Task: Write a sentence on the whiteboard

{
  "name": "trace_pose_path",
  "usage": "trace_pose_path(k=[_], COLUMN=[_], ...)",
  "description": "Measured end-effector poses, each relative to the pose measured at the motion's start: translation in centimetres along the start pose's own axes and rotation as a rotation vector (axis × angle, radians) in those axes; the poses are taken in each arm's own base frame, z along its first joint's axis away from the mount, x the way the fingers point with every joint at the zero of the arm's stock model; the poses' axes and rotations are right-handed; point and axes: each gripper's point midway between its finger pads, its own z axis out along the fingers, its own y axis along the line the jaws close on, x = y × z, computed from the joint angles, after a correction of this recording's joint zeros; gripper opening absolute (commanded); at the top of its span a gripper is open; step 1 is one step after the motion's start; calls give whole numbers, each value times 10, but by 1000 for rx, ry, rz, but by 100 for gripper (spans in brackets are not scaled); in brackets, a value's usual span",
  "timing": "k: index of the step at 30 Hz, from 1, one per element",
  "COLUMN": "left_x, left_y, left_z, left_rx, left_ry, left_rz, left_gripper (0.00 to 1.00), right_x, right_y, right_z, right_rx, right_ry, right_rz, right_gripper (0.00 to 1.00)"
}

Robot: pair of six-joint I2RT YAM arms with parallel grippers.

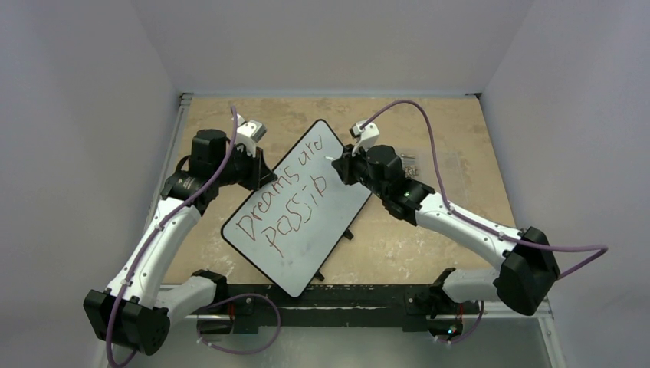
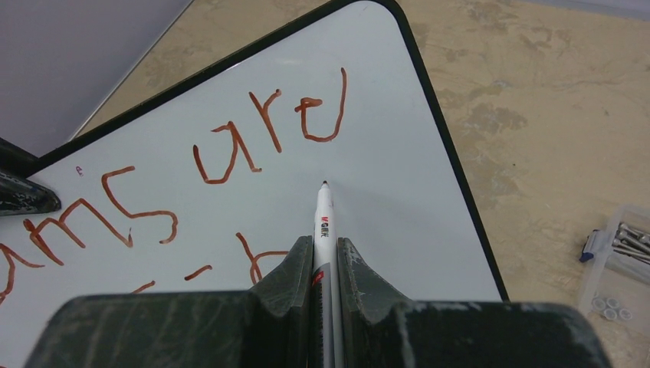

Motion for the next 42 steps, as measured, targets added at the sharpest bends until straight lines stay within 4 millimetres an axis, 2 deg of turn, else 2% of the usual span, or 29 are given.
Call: trace_pose_path(k=[10,23,31,42], left_x=[0,1,3,4], left_y=[0,1,3,4], left_z=[0,0,0,0], left_rx=[0,-5,-17,-20], left_ry=[1,3,7,10], left_rz=[0,-2,-4,-6], left_gripper=[0,0,0,0], right_x=[16,20,44,59], right_y=[-5,-1,-5,-10], right_z=[11,12,8,-2], right_rx=[-3,-31,-36,-37], right_ry=[49,46,82,103], right_rz=[-1,13,31,51], right_gripper=[0,0,0,0])
